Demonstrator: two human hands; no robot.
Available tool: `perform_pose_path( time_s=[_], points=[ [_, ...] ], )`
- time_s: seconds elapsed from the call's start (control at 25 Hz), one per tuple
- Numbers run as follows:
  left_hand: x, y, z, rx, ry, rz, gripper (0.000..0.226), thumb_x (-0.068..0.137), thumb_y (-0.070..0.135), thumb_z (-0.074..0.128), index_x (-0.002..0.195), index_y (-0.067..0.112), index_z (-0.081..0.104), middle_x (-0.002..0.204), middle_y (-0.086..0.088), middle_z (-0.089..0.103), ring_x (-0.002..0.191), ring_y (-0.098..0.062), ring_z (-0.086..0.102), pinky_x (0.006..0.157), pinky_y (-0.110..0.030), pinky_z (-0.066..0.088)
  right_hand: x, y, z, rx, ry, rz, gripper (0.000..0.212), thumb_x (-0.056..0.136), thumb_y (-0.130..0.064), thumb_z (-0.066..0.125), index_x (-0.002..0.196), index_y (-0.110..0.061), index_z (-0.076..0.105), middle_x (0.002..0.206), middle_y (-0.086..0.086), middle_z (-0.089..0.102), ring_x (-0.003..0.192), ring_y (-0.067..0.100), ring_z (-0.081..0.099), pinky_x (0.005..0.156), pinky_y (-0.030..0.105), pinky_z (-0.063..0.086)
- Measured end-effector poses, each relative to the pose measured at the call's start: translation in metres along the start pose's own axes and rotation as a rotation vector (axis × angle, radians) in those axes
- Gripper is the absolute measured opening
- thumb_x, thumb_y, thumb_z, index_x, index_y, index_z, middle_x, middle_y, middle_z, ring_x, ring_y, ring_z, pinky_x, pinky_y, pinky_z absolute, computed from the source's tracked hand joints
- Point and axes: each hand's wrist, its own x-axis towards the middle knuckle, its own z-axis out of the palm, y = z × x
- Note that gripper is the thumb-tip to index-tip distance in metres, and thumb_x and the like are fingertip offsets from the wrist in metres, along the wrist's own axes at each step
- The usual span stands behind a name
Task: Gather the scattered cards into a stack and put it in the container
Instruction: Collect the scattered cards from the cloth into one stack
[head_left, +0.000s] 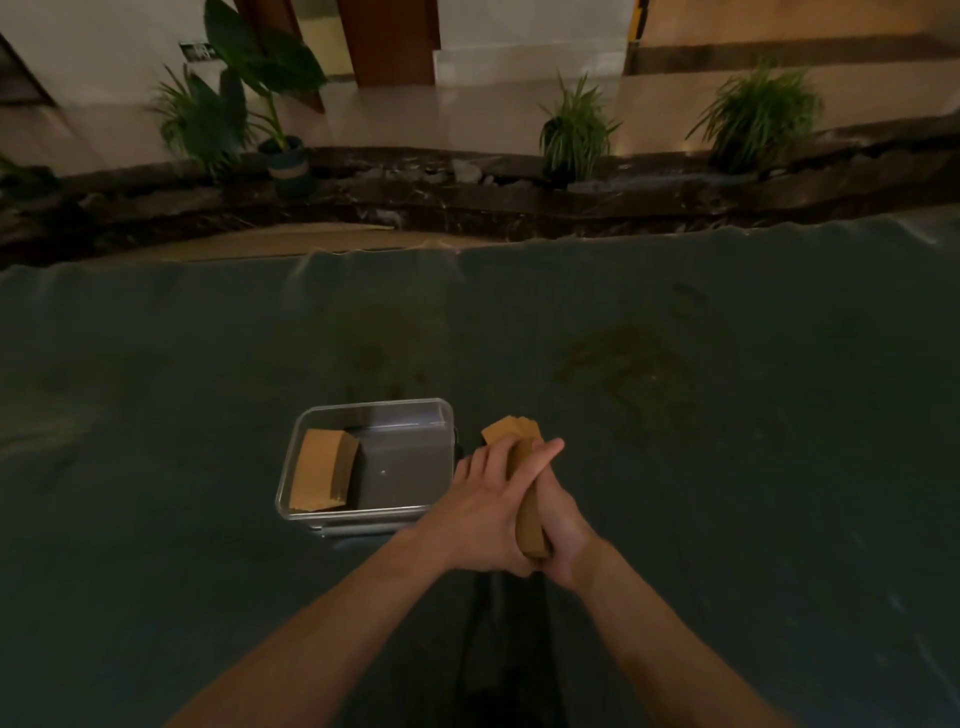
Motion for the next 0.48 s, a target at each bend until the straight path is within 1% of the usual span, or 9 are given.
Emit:
perform_pose_path(
  time_s=[0.08,0.12,0.16,0.2,0.24,0.28,0.36,0.44,0.48],
  points=[
    [0.001,-0.006,-0.005,-0.153,-0.093,-0.01,0.134,0.064,0.049,0.085,0.143,0.057,-0.023,0.158,0.011,-0.008,0.146,-0.024,0.007,0.118,-0.047,0.02,-0.002,0.001,0.005,-0.019,0.013,-0.025,0.071,0.08,-0.085,0.038,0.123,-0.036,0.064,0.115,0.008,0.071,0.106,0.028,0.066,0.08,0.046,0.059],
    [0.001,-0.01,-0.009,-0.341,-0.149,-0.029,0.128,0.068,0.048,0.084,0.145,0.056,-0.018,0.159,0.016,-0.009,0.147,-0.022,0.009,0.117,-0.044,0.026,-0.004,0.001,0.004,-0.069,0.018,-0.036,0.067,0.082,-0.084,0.032,0.116,-0.037,0.065,0.109,0.006,0.071,0.099,0.025,0.067,0.072,0.044,0.06],
    [0.002,-0.012,-0.014,-0.602,-0.168,-0.077,0.115,0.075,0.048,0.078,0.147,0.055,-0.011,0.161,0.016,-0.005,0.148,-0.022,0.013,0.114,-0.04,0.034,-0.006,0.001,0.002,-0.15,0.021,-0.053,0.067,0.083,-0.084,0.027,0.109,-0.036,0.066,0.101,0.005,0.07,0.089,0.023,0.068,0.066,0.043,0.061],
    [0.005,-0.015,-0.018,-0.855,-0.149,-0.151,0.095,0.084,0.052,0.068,0.149,0.054,-0.001,0.163,0.012,0.003,0.147,-0.023,0.02,0.11,-0.038,0.039,-0.007,0.001,0.0,-0.252,0.021,-0.071,0.072,0.083,-0.084,0.023,0.105,-0.032,0.068,0.093,0.006,0.069,0.08,0.021,0.068,0.062,0.04,0.061],
    [0.009,-0.018,-0.02,-1.025,-0.111,-0.25,0.076,0.089,0.058,0.057,0.149,0.051,0.012,0.162,0.007,0.015,0.144,-0.024,0.027,0.11,-0.04,0.041,-0.009,0.001,0.0,-0.366,0.024,-0.088,0.079,0.083,-0.084,0.02,0.104,-0.026,0.069,0.087,0.008,0.067,0.073,0.018,0.067,0.059,0.036,0.059],
    [0.013,-0.02,-0.02,-1.083,-0.083,-0.345,0.063,0.091,0.061,0.051,0.146,0.047,0.026,0.157,0.002,0.029,0.139,-0.023,0.035,0.11,-0.044,0.042,-0.006,0.002,0.0,-0.467,0.021,-0.095,0.082,0.084,-0.083,0.019,0.104,-0.021,0.068,0.083,0.007,0.065,0.069,0.016,0.064,0.057,0.033,0.057],
    [0.021,-0.021,-0.016,-1.053,-0.067,-0.439,0.042,0.093,0.057,0.049,0.13,0.036,0.052,0.134,0.002,0.051,0.124,-0.021,0.049,0.107,-0.047,0.044,-0.001,0.003,0.002,-0.591,0.017,-0.099,0.079,0.087,-0.08,0.021,0.102,-0.016,0.065,0.08,0.005,0.061,0.066,0.013,0.06,0.055,0.029,0.053],
    [0.026,-0.02,-0.012,-1.026,-0.025,-0.452,0.028,0.095,0.047,0.051,0.113,0.028,0.062,0.112,0.002,0.06,0.112,-0.02,0.056,0.1,-0.041,0.048,0.002,0.003,-0.001,-0.611,-0.026,-0.099,0.074,0.088,-0.078,0.028,0.101,-0.015,0.063,0.08,0.005,0.06,0.066,0.013,0.058,0.051,0.026,0.05],
    [0.027,-0.02,-0.011,-1.022,-0.01,-0.445,0.025,0.096,0.044,0.051,0.109,0.027,0.063,0.106,0.003,0.061,0.109,-0.019,0.057,0.094,-0.035,0.049,0.002,0.004,-0.004,-0.567,-0.066,-0.095,0.07,0.088,-0.078,0.035,0.103,-0.015,0.061,0.081,0.005,0.059,0.065,0.013,0.057,0.048,0.025,0.048]
  ],
)
